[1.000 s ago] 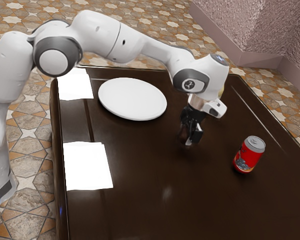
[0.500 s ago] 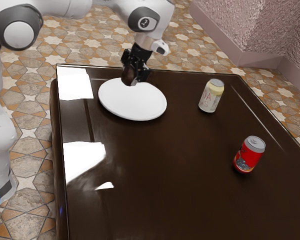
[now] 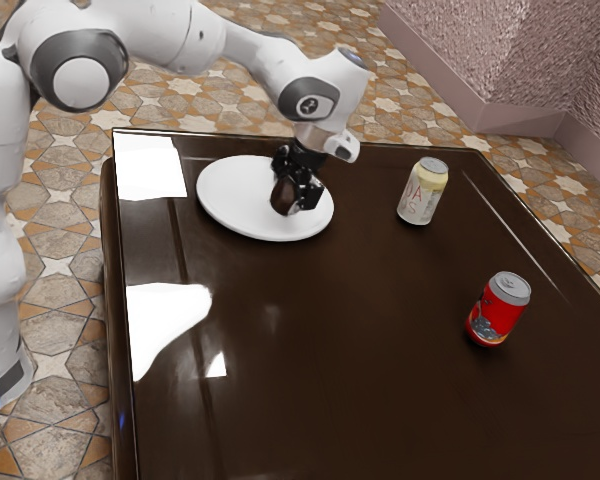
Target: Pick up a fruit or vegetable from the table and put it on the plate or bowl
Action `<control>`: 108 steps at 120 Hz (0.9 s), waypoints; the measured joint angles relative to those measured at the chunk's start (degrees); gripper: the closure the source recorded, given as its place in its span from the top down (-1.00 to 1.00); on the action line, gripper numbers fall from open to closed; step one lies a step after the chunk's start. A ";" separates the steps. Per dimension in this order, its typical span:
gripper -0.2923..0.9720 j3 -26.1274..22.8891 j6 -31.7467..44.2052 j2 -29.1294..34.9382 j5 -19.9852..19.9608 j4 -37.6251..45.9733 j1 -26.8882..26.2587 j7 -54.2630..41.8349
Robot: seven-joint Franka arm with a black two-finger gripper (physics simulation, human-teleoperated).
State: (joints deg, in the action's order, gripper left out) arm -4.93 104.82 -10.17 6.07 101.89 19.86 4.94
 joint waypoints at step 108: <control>0.49 -6.27 -16.61 9.59 -0.31 -22.49 2.72 -1.10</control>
State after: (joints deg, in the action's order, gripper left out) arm -11.20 88.21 -0.58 5.76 79.39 22.58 3.84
